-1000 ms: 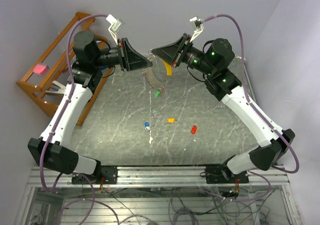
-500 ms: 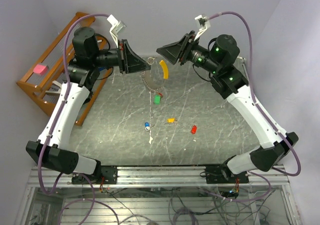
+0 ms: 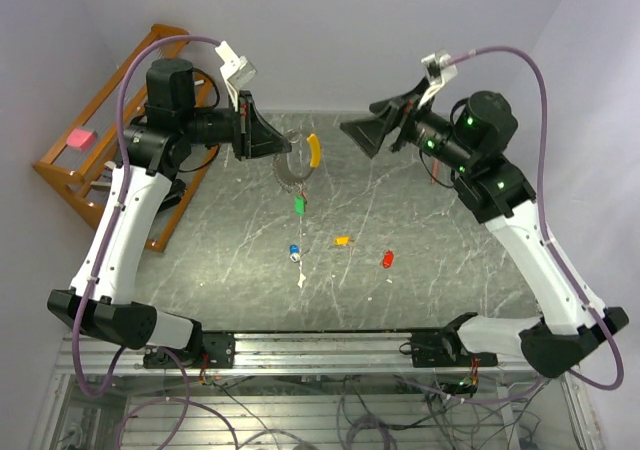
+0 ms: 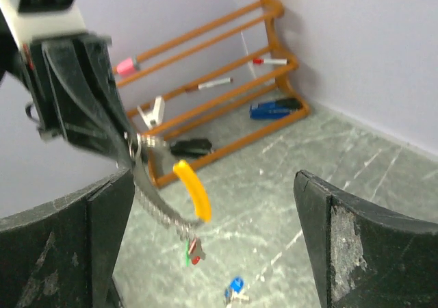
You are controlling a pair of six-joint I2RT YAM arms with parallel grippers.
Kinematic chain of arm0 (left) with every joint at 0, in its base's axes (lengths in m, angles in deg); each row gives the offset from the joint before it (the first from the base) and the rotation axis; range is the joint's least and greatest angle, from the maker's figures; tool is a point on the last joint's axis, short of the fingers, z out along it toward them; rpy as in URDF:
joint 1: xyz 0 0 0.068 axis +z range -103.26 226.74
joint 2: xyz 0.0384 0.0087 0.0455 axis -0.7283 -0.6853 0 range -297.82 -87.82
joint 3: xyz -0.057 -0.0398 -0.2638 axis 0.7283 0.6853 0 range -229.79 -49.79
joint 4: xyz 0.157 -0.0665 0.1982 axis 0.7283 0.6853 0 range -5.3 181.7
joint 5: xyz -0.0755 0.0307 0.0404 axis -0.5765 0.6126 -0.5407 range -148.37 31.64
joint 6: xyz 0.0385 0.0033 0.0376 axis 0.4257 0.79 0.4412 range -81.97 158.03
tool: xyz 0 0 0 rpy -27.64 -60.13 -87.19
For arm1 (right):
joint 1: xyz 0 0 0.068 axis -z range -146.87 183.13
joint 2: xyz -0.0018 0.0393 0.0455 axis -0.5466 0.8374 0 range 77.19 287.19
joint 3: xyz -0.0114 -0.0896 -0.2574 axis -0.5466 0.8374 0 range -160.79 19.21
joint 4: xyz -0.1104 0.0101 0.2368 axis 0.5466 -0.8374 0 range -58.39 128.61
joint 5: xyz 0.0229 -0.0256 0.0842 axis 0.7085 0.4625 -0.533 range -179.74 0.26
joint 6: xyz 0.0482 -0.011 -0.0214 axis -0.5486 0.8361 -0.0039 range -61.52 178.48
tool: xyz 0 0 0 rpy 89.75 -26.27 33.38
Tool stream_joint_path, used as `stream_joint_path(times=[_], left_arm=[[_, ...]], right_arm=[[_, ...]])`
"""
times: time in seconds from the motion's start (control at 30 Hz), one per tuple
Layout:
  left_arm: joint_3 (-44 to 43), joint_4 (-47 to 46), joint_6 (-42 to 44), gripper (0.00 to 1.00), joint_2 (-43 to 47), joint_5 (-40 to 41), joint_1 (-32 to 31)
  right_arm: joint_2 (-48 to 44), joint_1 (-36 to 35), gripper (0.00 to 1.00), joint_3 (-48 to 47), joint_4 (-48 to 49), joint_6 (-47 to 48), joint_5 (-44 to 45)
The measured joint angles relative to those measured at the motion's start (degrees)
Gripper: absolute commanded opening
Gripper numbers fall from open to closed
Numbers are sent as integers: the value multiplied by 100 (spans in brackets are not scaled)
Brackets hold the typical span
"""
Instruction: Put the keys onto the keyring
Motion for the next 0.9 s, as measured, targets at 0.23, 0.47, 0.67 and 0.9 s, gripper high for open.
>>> stream_joint_path(times=[0.23, 0.47, 0.67, 0.9], left_arm=[[22, 319, 352, 7, 59, -105, 26], [122, 48, 142, 7, 79, -542, 37], [341, -365, -258, 7, 118, -876, 37], [505, -935, -776, 7, 164, -1086, 37]], right_arm=[[-667, 0, 92, 1425, 28, 332, -350], [-129, 0, 93, 1676, 179, 260, -717], [-140, 0, 90, 1722, 868, 378, -1593], [0, -2, 76, 1764, 1947, 85, -2503]])
